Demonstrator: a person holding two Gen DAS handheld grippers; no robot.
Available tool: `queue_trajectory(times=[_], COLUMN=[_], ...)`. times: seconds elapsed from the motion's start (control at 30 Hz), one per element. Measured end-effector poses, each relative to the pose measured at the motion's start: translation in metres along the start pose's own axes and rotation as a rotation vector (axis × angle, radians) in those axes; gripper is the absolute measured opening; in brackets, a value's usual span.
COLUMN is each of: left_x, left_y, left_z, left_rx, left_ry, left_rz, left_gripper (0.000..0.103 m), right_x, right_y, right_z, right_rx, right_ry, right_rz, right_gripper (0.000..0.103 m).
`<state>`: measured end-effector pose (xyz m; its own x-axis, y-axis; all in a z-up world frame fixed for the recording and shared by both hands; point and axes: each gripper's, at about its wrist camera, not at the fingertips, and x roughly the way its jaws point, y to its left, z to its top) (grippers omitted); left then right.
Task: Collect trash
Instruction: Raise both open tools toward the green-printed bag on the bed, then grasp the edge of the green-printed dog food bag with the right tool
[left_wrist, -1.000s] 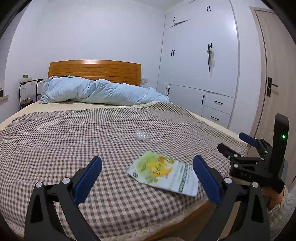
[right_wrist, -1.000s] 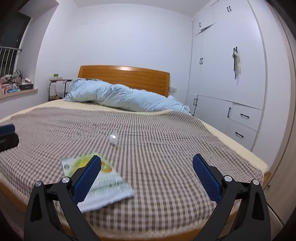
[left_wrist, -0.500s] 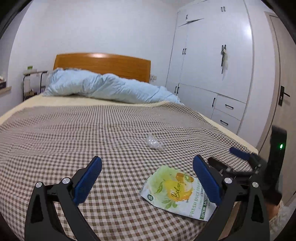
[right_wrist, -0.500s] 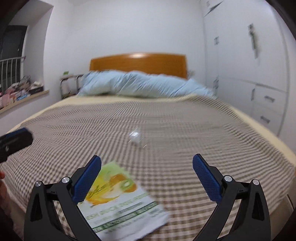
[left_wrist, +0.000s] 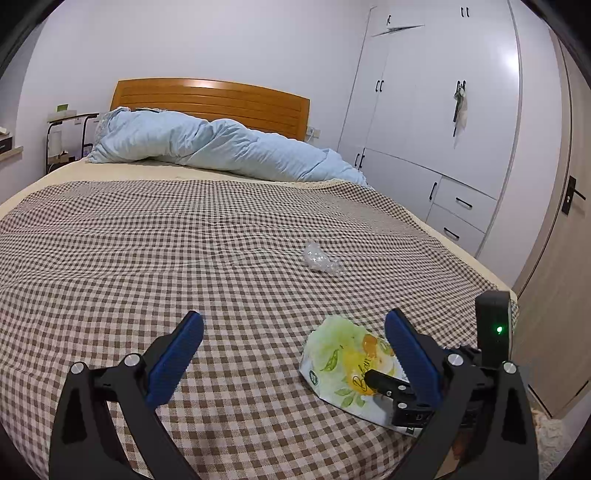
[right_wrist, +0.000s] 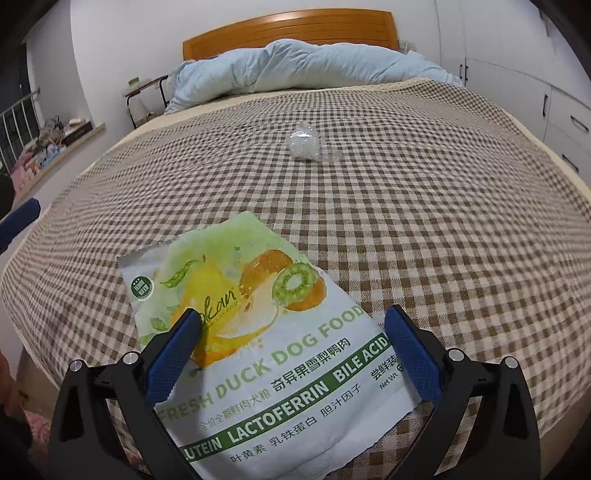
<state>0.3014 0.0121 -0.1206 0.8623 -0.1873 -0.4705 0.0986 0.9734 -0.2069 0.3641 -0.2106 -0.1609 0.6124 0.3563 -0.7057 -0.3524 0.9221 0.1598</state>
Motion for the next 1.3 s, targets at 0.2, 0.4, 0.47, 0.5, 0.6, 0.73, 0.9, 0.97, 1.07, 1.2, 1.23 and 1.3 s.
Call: queue_trajectory(times=[0.2, 0.4, 0.47, 0.5, 0.6, 0.73, 0.9, 0.97, 1.07, 1.2, 1.23, 1.3], left_x=[0.0, -0.003, -0.004, -0.004, -0.003, -0.003, 0.005, 0.008, 0.01, 0.009, 0.009, 0.009], left_y=[-0.002, -0.003, -0.002, -0.002, -0.005, -0.012, -0.019, -0.022, -0.026, -0.03, -0.03, -0.029], left_z=[-0.004, -0.003, -0.003, -0.003, -0.004, -0.006, -0.009, -0.009, -0.009, -0.008, -0.008, -0.008], left_rx=[0.011, 0.019, 0.008, 0.004, 0.0, 0.02, 0.021, 0.013, 0.008, 0.009, 0.006, 0.0], left_ry=[0.018, 0.011, 0.012, 0.014, 0.022, 0.032, 0.053, 0.058, 0.057, 0.048, 0.046, 0.046], left_rz=[-0.003, -0.014, -0.021, -0.024, -0.032, -0.037, -0.045, -0.052, -0.06, -0.064, -0.065, -0.065], left_gripper=[0.096, 0.096, 0.096, 0.096, 0.096, 0.096, 0.096, 0.096, 0.096, 0.096, 0.096, 0.096], right_x=[-0.014, -0.054, -0.067, -0.071, -0.075, -0.074, -0.083, -0.079, -0.073, -0.059, -0.056, -0.052], right_y=[-0.004, -0.01, -0.012, -0.015, -0.028, -0.047, -0.035, -0.025, -0.015, -0.001, 0.002, 0.006], right_z=[-0.012, -0.024, -0.029, -0.031, -0.042, -0.056, -0.069, -0.07, -0.066, -0.063, -0.064, -0.066], right_rx=[0.009, 0.091, 0.101, 0.111, 0.191, 0.306, 0.34, 0.339, 0.336, 0.306, 0.302, 0.29], right_ry=[-0.039, -0.151, -0.185, -0.185, -0.152, -0.106, -0.153, -0.164, -0.202, -0.226, -0.237, -0.259], right_rz=[0.006, -0.02, -0.043, -0.06, -0.065, -0.051, -0.038, -0.055, -0.096, -0.131, -0.154, -0.18], right_gripper=[0.095, 0.095, 0.095, 0.095, 0.095, 0.095, 0.095, 0.095, 0.095, 0.095, 0.095, 0.095])
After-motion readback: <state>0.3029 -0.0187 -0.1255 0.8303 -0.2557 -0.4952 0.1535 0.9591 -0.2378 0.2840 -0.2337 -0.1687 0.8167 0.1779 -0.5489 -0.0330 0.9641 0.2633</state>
